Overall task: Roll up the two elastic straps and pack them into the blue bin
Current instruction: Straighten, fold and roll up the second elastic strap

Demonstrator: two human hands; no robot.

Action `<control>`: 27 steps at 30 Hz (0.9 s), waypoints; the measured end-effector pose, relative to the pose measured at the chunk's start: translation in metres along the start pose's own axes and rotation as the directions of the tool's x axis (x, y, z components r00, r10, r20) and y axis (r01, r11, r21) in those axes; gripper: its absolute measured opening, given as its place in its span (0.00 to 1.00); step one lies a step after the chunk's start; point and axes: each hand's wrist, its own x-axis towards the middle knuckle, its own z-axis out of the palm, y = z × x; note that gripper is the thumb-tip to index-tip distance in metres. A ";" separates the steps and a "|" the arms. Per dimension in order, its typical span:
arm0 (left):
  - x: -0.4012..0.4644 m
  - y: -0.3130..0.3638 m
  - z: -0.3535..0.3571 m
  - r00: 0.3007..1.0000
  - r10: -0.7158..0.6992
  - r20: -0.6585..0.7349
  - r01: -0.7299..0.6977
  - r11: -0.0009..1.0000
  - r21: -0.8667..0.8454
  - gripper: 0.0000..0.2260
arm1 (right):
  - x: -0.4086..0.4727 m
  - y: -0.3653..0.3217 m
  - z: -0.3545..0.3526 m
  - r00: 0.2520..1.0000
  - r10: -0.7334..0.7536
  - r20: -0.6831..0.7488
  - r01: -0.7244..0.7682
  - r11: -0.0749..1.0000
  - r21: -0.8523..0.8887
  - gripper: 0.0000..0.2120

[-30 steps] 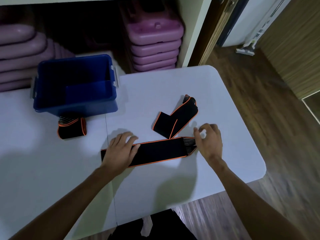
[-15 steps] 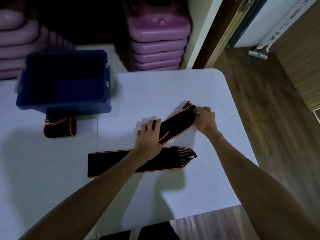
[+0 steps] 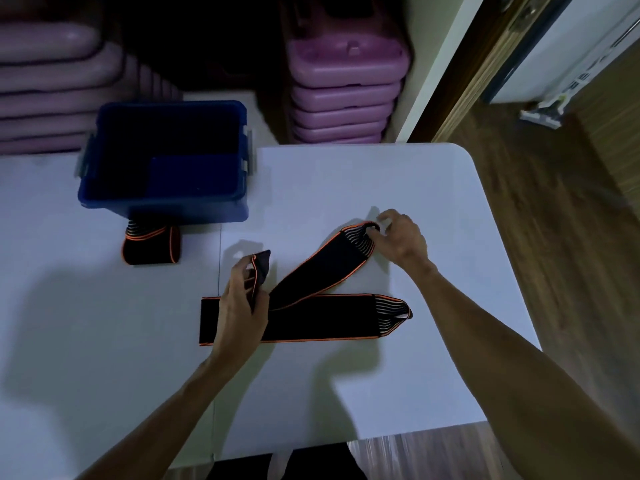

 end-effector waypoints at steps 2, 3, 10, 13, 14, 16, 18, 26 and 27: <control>-0.003 -0.003 -0.009 0.997 -0.046 -0.068 0.045 0.999 -0.013 0.19 | -0.008 -0.013 0.005 1.000 0.004 -0.028 -0.004 1.000 -0.004 0.10; -0.001 -0.004 -0.014 0.991 -0.083 -0.104 0.081 0.996 -0.022 0.20 | -0.012 -0.017 0.005 0.998 0.030 -0.050 -0.030 0.999 0.012 0.09; -0.015 -0.023 -0.075 0.950 -0.259 -0.172 0.216 0.947 -0.237 0.30 | -0.086 -0.014 -0.001 0.983 0.087 -0.159 -0.083 0.996 0.032 0.07; -0.021 -0.041 -0.085 0.951 -0.290 -0.111 0.251 0.927 -0.278 0.17 | -0.118 0.002 0.006 0.979 0.103 -0.176 -0.117 0.991 -0.071 0.08; -0.021 -0.048 -0.086 0.951 -0.297 -0.085 0.264 0.924 -0.277 0.13 | -0.126 0.007 0.008 0.975 0.129 -0.181 -0.147 0.985 -0.088 0.08; -0.019 -0.055 -0.088 0.961 -0.271 -0.053 0.251 0.938 -0.238 0.10 | -0.137 0.015 0.010 0.965 0.171 -0.197 -0.195 0.975 -0.105 0.05; -0.015 -0.058 -0.090 0.981 -0.195 -0.025 0.186 0.963 -0.192 0.11 | -0.145 0.020 0.012 0.955 0.211 -0.206 -0.231 0.970 -0.074 0.04; -0.012 -0.081 -0.095 0.930 -0.252 0.267 0.263 0.965 -0.006 0.21 | -0.151 0.036 0.017 0.930 0.327 -0.165 -0.296 0.937 0.187 0.11; -0.014 -0.085 -0.093 0.930 -0.237 0.280 0.218 0.971 0.096 0.19 | -0.151 0.037 0.017 0.929 0.334 -0.160 -0.302 0.933 0.193 0.12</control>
